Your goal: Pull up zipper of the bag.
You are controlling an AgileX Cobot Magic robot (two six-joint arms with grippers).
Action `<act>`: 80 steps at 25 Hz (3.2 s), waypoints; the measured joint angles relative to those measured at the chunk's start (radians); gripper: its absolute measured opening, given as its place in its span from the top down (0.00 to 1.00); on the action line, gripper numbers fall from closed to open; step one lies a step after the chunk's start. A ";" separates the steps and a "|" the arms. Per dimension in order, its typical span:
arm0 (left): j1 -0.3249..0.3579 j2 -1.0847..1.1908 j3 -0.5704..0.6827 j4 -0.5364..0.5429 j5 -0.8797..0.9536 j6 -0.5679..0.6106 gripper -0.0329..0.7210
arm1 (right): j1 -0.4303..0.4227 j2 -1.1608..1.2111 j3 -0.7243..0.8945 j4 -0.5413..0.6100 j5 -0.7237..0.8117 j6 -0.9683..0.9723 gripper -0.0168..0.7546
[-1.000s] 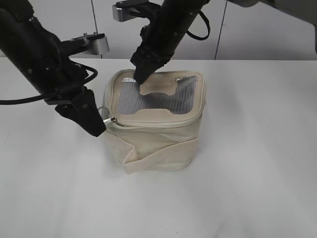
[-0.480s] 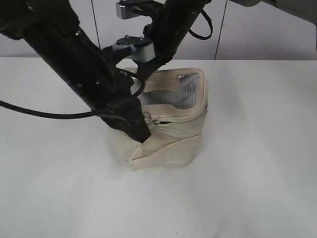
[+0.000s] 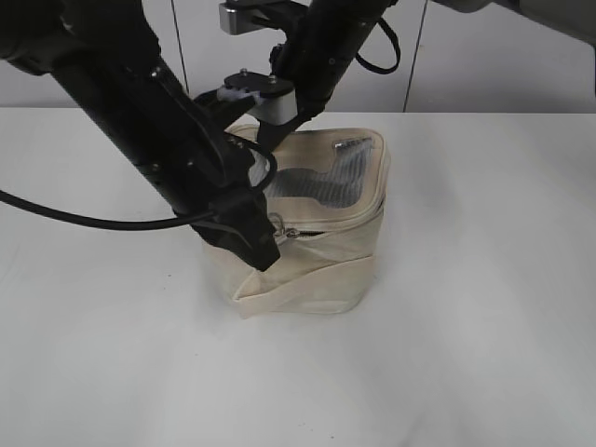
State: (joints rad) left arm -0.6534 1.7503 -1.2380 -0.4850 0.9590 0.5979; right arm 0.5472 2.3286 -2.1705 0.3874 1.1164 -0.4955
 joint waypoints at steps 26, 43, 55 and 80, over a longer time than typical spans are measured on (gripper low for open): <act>0.214 -0.160 -0.010 0.083 -0.005 -0.065 0.45 | -0.057 -0.054 -0.011 -0.006 0.088 0.156 0.34; 0.253 0.133 -0.383 0.010 -0.021 0.126 0.45 | -0.182 -0.167 0.054 -0.085 0.091 0.285 0.34; 0.251 0.300 -0.631 -0.113 0.102 0.231 0.43 | -0.182 -0.350 0.354 -0.139 0.094 0.292 0.34; 0.129 0.511 -0.822 -0.190 0.181 0.388 0.34 | -0.182 -0.649 0.663 -0.233 0.094 0.344 0.34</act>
State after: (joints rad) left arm -0.5240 2.2616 -2.0599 -0.6753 1.1403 0.9860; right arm 0.3650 1.6800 -1.5073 0.1540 1.2106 -0.1514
